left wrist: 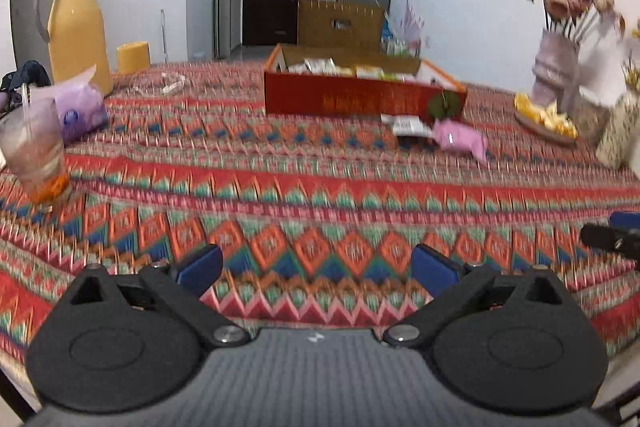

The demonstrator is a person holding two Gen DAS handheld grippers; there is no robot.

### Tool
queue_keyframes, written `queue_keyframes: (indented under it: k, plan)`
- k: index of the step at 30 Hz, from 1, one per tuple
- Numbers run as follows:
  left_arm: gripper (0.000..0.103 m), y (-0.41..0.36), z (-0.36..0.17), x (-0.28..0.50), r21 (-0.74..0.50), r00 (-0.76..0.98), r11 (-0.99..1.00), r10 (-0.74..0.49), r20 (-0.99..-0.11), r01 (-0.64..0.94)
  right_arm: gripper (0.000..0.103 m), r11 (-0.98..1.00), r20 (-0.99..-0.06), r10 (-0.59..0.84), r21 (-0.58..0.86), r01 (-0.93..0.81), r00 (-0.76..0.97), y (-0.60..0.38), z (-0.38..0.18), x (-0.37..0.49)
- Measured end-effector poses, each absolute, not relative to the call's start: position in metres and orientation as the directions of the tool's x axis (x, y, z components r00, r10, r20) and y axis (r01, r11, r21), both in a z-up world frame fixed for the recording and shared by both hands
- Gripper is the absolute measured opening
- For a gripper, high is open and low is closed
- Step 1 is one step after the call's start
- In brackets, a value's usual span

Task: Organize snacks
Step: 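Withdraw both tools from the box toward the last pink and white packets, then grasp the pink packet with the right tool while the left tool grasps the white packet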

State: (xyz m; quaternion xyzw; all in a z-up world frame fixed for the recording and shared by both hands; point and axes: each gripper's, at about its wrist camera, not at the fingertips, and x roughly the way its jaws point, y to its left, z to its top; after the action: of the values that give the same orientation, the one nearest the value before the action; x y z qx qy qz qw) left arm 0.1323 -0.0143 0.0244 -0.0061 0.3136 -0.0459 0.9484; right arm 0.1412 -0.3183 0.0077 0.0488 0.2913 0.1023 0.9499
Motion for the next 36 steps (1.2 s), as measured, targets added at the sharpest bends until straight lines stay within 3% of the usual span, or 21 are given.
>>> queue_keyframes:
  k: [6, 17, 28, 33, 36]
  plan:
    - [0.102, -0.025, 0.016, 0.122, -0.008, 0.786, 0.995, -0.080, -0.613, 0.095, 0.103, 0.981, -0.577, 0.180, 0.162, -0.105, 0.797, -0.330, -0.020, 0.115]
    - [0.102, -0.059, 0.032, 0.155, 0.005, 0.789, 0.987, -0.124, -0.601, 0.159, 0.101, 0.987, -0.554, 0.159, 0.118, -0.112, 0.818, -0.345, -0.006, 0.139]
    - [0.102, -0.069, 0.050, 0.236, 0.000, 0.801, 0.987, -0.132, -0.584, 0.162, 0.096, 0.935, -0.550, 0.253, -0.071, -0.347, 0.796, -0.326, 0.029, 0.275]
    - [0.103, -0.081, 0.048, 0.284, 0.053, 0.813, 0.986, -0.100, -0.573, 0.159, 0.095, 0.917, -0.578, 0.316, -0.020, -0.399, 0.753, -0.315, 0.011, 0.364]
    - [0.103, -0.088, 0.040, 0.313, 0.013, 0.779, 0.985, -0.128, -0.613, 0.172, 0.093, 0.911, -0.585, 0.309, -0.044, -0.410, 0.750, -0.308, -0.007, 0.398]
